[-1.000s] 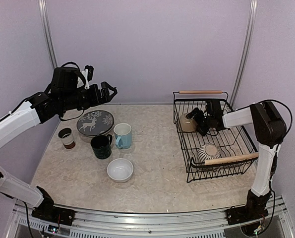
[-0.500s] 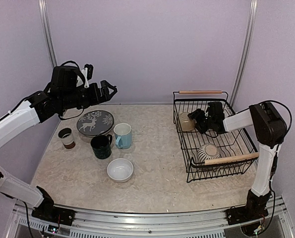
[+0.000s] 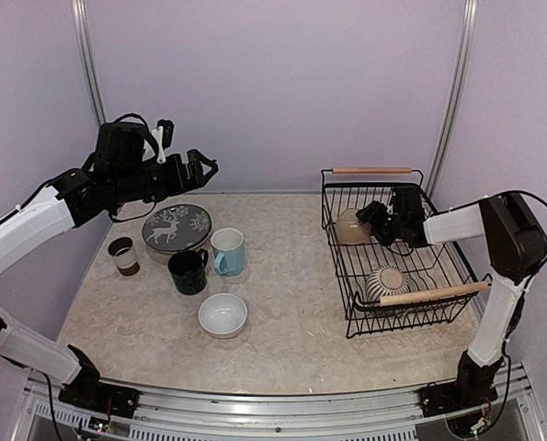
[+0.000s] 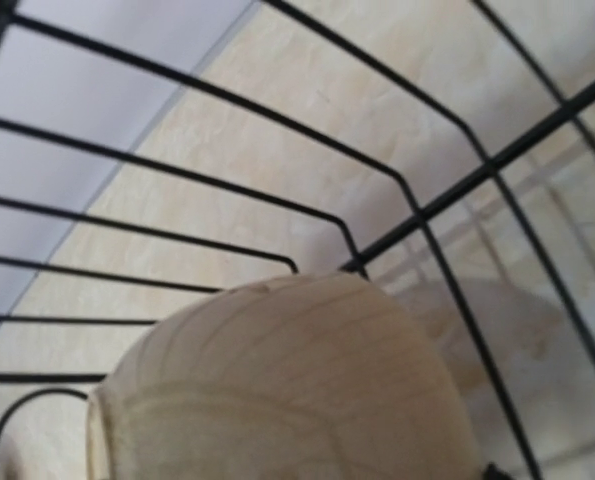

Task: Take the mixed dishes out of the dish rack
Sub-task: Adjust the bowl on the dish rack.

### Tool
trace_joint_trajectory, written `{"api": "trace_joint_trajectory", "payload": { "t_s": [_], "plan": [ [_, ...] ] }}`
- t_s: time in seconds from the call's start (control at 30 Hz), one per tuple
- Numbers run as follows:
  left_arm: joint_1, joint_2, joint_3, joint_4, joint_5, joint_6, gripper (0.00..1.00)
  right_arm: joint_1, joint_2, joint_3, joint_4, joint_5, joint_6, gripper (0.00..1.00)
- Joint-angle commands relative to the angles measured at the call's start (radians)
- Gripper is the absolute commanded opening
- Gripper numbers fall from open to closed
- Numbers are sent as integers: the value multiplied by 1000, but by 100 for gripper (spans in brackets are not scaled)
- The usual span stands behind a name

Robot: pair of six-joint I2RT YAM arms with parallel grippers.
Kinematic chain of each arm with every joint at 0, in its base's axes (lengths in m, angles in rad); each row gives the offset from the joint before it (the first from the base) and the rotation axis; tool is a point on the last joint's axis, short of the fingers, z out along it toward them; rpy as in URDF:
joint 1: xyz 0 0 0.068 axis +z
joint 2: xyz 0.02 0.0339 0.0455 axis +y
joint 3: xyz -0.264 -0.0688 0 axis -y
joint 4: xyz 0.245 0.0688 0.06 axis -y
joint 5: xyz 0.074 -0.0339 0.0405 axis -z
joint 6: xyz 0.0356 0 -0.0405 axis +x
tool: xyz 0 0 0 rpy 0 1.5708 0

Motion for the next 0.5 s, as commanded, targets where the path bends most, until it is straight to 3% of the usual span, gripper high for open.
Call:
{"api": "trace_joint_trajectory", "payload": {
  "t_s": [0.0,0.23,0.47],
  "plan": [
    [0,13,26,-19,17,-6,99,-2,-110,-7,-44,45,-78,60],
    [0,15,28,-19,18,-13,99,12,-213,27,-255,178,-248,60],
    [0,18,29,-20,42,-18,99,83,-268,112,-558,530,-471,60]
  ]
}}
